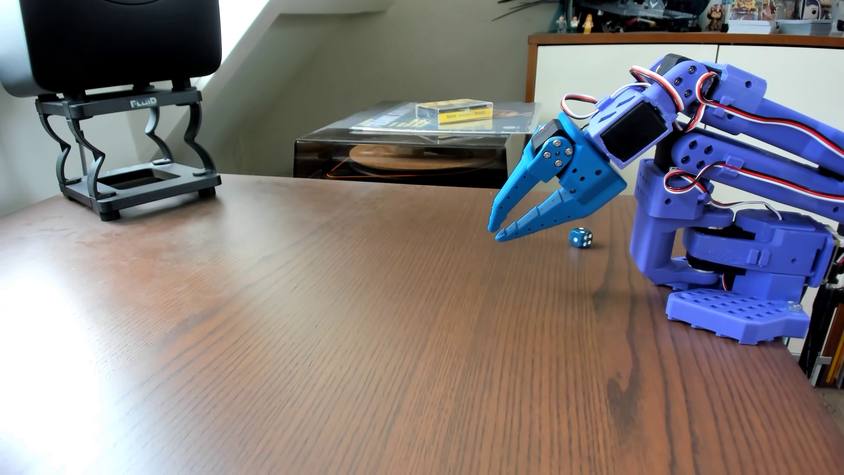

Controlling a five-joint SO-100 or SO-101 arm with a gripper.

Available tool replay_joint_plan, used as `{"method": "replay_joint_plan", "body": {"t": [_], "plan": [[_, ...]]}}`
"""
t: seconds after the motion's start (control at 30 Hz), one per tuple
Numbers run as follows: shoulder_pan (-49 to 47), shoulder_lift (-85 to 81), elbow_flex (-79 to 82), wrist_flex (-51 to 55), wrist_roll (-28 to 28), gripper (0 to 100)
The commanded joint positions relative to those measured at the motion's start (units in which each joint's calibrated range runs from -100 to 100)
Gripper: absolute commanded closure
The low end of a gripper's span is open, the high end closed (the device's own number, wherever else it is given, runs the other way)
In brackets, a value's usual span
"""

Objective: Grab the blue dice

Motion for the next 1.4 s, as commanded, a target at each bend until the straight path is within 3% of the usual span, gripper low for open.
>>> {"method": "replay_joint_plan", "body": {"t": [0.0, 0.13, 0.8, 1.13, 1.37], "plan": [[3.1, -0.8, -2.4, -1.0, -0.3, 97], [7.4, -0.8, -4.3, -1.0, -0.3, 97], [1.2, -0.8, -3.1, -1.1, 0.1, 97], [2.0, 7.6, -29.7, 3.3, 2.8, 97], [19.4, 34.8, -50.8, 6.5, 3.6, 97]]}}
